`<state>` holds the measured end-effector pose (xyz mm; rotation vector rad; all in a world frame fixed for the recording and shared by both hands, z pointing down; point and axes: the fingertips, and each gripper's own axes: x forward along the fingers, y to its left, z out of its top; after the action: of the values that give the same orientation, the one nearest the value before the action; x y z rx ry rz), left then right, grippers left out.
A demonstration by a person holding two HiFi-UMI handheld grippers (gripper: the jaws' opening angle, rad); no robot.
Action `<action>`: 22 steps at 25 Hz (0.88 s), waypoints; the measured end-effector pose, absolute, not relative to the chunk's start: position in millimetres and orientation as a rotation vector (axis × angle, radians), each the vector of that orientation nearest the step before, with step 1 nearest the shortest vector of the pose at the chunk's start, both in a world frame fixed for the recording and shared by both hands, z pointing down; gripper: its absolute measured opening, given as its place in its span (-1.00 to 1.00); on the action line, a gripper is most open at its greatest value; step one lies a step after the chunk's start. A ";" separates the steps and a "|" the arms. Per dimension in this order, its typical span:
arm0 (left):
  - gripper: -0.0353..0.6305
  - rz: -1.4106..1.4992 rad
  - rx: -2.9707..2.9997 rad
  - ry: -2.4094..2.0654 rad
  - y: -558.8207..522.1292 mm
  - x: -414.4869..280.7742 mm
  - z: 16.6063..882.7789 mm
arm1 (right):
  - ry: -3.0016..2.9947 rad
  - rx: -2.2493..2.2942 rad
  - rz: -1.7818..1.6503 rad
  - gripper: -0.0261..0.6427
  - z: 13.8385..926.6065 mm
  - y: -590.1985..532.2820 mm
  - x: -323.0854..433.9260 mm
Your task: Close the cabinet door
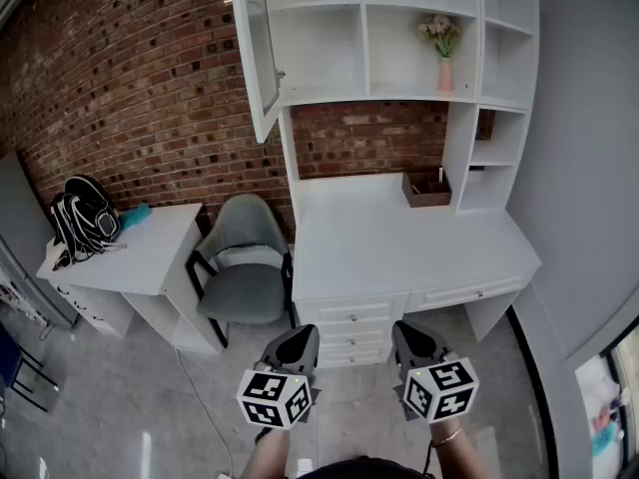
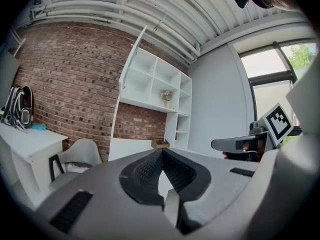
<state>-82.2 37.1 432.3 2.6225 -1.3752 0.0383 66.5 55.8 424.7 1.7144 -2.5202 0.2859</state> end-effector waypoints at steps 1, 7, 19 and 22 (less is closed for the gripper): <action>-0.87 0.035 2.622 -1.378 36.6 -81.8 431.6 | -2.526 1.706 0.286 -0.92 424.9 55.5 65.4; -0.87 0.062 2.630 -1.386 35.0 -74.9 436.1 | -2.530 1.707 0.335 -0.92 434.4 52.6 70.4; -0.87 0.072 2.565 -1.478 35.3 -76.1 447.4 | -2.569 1.706 0.411 -0.92 453.2 58.7 93.2; -0.87 0.055 2.552 -1.501 31.8 -80.1 443.4 | -2.583 1.698 0.407 -0.92 450.9 54.8 94.5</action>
<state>-80.1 31.8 443.4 2.5521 -1.5012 0.0548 94.5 54.8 450.9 1.6977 -2.5832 0.4073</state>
